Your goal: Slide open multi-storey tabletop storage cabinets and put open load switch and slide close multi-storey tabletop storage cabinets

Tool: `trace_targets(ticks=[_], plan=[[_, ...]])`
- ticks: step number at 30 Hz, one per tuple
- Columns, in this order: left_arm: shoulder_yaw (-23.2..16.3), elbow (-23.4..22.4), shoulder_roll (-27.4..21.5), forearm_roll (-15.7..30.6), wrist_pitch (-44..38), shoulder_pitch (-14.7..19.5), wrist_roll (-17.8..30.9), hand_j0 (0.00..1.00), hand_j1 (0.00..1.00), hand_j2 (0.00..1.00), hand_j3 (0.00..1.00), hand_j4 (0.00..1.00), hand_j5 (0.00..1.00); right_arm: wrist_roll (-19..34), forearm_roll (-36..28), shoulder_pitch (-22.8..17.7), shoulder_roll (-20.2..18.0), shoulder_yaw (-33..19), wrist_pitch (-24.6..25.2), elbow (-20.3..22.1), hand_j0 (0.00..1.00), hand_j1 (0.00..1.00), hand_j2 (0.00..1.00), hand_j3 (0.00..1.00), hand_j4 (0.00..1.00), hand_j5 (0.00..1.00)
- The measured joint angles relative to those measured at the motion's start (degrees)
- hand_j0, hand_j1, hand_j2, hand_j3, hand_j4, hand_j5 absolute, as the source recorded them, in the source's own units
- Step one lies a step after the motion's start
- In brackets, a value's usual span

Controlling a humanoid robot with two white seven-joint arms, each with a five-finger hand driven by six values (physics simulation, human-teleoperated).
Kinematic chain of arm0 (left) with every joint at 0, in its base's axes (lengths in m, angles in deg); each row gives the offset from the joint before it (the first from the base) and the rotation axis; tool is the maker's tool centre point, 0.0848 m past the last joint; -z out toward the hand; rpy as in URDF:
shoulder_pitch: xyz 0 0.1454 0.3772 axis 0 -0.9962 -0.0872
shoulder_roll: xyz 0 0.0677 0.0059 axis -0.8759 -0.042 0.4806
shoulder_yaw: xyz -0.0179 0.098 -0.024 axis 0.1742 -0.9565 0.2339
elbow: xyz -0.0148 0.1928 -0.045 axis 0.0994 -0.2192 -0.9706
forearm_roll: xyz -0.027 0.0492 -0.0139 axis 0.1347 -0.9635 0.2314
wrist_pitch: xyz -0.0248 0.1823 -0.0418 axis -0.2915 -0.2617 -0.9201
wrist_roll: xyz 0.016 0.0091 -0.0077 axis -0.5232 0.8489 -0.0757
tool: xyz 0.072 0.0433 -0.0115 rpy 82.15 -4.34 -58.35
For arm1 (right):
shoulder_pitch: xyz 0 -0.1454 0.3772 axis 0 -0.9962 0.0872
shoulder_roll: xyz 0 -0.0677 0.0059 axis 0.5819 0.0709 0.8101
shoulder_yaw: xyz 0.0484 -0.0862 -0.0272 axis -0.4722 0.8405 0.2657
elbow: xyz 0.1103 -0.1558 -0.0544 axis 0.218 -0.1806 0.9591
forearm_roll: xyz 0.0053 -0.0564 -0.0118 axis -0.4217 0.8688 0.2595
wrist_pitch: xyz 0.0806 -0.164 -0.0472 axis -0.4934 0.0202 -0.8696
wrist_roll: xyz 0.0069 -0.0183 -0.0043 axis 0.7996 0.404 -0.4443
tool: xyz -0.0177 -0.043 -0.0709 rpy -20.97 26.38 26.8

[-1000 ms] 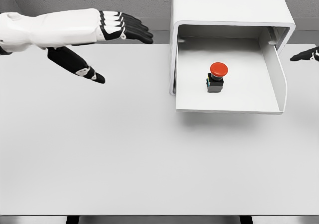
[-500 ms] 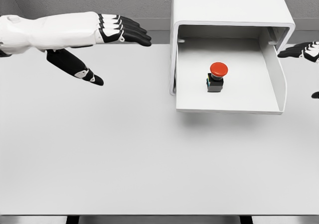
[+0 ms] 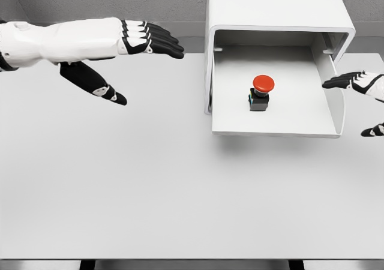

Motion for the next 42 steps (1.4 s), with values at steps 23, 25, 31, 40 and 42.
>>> trace_targets(ticks=[23,25,31,40,42], plan=[[-0.1,-1.8,1.5,-0.4,0.0,-0.9,0.0,1.00,1.00,1.00,1.00,1.00,1.00,0.5,0.1,-1.5,4.5,0.0,0.0,0.1,1.00,1.00,1.00,1.00,1.00,1.00],[0.0,-1.9,1.5,-0.5,0.0,-1.8,0.0,1.00,1.00,1.00,1.00,1.00,1.00,0.5,0.1,-1.5,4.7,0.0,0.0,0.1,1.00,1.00,1.00,1.00,1.00,1.00],[0.0,-2.6,0.5,-1.5,0.0,-4.7,0.0,1.00,1.00,1.00,1.00,1.00,1.00,0.8,0.2,-1.1,4.4,-0.5,0.0,0.1,1.00,1.00,1.00,1.00,1.00,1.00],[0.1,-5.8,-0.8,-1.7,-0.1,-5.7,0.0,1.00,1.00,1.00,1.00,1.00,1.00,2.0,0.4,-1.1,4.0,-0.6,0.0,0.2,1.00,1.00,1.00,1.00,1.00,1.00],[0.0,-5.9,-0.7,-2.4,-0.1,-5.7,0.0,1.00,1.00,1.00,1.00,1.00,1.00,2.4,0.5,-1.1,4.0,-0.6,0.0,0.3,1.00,1.00,1.00,1.00,1.00,1.00]])
